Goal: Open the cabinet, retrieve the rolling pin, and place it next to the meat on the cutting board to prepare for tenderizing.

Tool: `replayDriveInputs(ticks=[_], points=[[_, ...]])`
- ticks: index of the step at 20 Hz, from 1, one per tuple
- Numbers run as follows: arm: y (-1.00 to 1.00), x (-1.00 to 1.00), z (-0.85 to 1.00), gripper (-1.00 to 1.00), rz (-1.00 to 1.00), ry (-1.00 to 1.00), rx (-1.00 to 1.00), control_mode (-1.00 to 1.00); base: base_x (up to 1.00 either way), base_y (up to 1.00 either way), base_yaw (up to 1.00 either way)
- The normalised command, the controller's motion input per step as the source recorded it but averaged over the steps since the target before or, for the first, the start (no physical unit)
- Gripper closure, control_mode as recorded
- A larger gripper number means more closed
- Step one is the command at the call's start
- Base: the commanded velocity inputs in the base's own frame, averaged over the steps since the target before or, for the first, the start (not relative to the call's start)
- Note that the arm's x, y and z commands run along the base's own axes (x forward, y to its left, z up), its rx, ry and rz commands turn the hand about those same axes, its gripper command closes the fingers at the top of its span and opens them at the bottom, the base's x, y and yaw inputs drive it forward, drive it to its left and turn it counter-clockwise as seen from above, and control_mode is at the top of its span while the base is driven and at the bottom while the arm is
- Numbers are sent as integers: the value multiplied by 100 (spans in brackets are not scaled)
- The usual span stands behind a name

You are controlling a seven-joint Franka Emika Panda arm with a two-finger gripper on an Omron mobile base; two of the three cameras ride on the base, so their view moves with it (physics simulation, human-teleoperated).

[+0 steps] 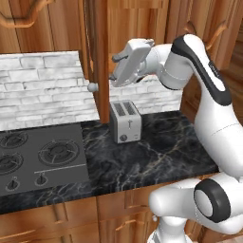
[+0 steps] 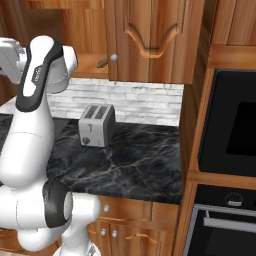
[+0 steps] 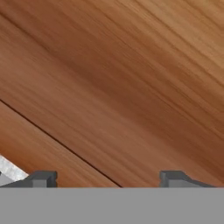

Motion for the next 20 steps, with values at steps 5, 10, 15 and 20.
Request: replayDriveInputs(ticks=[5, 10, 15, 20], points=[[-24, -1, 0, -100, 0, -3, -2, -100, 0, 0, 0], [-45, -15, 0, -100, -3, -6, 0, -100, 0, 0, 0], [-60, -39, 0, -100, -14, -13, -4, -100, 0, 0, 0], [-59, -45, -2, -100, -33, -14, -16, -100, 0, 0, 0]])
